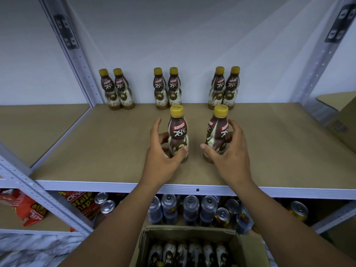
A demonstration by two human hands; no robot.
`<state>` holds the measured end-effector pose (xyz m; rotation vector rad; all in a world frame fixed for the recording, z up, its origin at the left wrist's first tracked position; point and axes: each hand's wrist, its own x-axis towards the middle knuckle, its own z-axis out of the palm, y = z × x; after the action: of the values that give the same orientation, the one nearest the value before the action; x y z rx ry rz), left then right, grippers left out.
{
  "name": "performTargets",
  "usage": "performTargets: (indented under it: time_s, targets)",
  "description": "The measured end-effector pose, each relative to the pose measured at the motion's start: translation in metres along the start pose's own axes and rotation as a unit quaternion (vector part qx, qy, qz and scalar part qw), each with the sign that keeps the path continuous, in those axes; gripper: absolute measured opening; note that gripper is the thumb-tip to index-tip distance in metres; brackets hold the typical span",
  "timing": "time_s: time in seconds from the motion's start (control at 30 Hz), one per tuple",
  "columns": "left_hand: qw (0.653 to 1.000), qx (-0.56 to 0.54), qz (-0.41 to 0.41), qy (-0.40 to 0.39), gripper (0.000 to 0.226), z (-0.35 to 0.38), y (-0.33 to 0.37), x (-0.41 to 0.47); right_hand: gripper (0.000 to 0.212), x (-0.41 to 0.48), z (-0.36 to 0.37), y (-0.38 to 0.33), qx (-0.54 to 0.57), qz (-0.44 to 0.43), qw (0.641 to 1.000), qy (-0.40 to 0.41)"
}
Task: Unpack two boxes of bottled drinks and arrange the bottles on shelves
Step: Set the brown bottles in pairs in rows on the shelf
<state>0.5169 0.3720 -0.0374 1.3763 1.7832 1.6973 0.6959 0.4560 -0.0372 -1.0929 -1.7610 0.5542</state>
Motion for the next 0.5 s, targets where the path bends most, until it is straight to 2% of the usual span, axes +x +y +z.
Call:
performTargets:
  time_s: [0.3, 0.5]
  targets:
    - [1.000, 0.003, 0.001, 0.004, 0.099, 0.0012, -0.0003, -0.0004, 0.089, -0.0015, -0.0010, 0.0001, 0.035, 0.018, 0.999, -0.015]
    - [1.000, -0.001, 0.003, 0.006, 0.099, 0.0017, -0.0012, 0.0002, 0.091, -0.0011, -0.0010, 0.0003, 0.042, 0.030, 0.998, -0.024]
